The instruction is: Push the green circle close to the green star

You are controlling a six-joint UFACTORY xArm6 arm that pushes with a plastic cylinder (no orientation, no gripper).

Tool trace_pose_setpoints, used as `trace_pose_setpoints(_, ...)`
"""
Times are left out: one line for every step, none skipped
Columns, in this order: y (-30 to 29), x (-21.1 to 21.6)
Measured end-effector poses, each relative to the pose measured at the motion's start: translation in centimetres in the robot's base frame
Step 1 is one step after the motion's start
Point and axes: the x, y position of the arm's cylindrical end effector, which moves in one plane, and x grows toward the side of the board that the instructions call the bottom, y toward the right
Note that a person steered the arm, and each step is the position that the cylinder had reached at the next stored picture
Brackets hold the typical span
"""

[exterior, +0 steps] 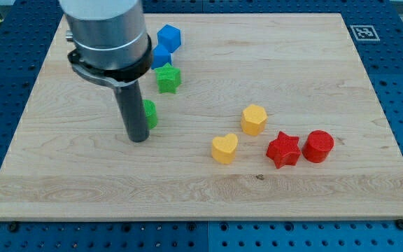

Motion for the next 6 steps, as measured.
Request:
trace_pose_setpoints(-2.2, -0.1)
trace_pose_setpoints(-1.9, -0.7)
trace_pose_setpoints(-0.2, -1.3)
trace_pose_setpoints(1.5, -2.2)
trace_pose_setpoints(2.5, -2.9)
trace_pose_setpoints(2.7, -3.0)
